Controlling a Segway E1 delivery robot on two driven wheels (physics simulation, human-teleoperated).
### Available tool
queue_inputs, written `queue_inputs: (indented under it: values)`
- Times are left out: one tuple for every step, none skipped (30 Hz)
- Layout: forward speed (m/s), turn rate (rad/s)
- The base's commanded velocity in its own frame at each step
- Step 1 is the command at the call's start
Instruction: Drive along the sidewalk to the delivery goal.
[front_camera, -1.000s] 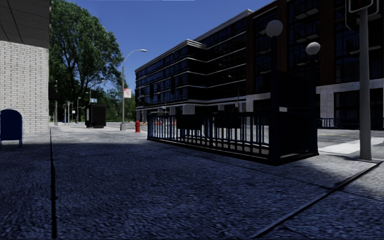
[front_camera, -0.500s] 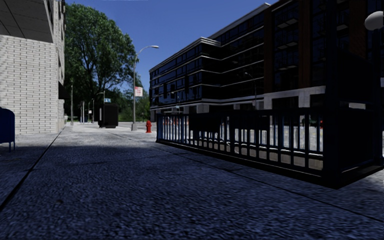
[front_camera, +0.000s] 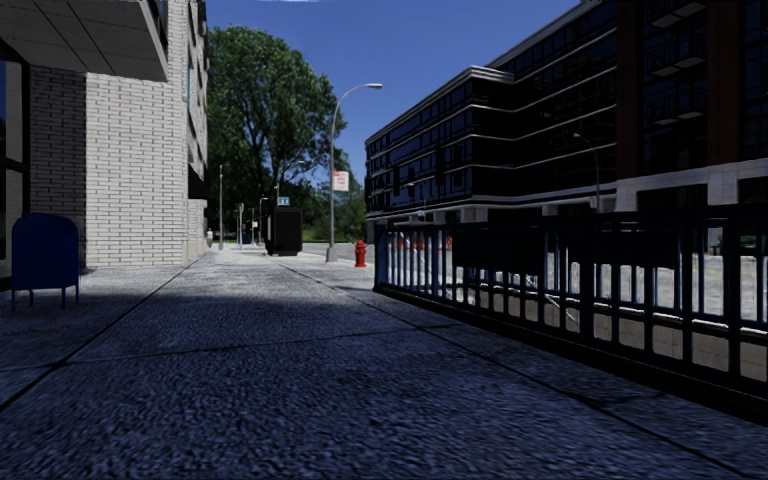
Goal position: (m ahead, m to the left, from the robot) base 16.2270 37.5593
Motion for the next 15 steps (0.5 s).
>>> queue_inputs:
  values:
    - [2.00,0.23]
    - [2.00,0.14]
    - [2.00,0.01]
    - [2.00,0.01]
    - [2.00,0.00]
    - [2.00,0.00]
    - [2.00,0.00]
    - [2.00,0.00]
    - [2.00,0.00]
    - [2.00,0.00]
    - [2.00,0.00]
    - [2.00,0.00]
    - [2.00,0.00]
    - [2.00,0.03]
    - [2.00,0.23]
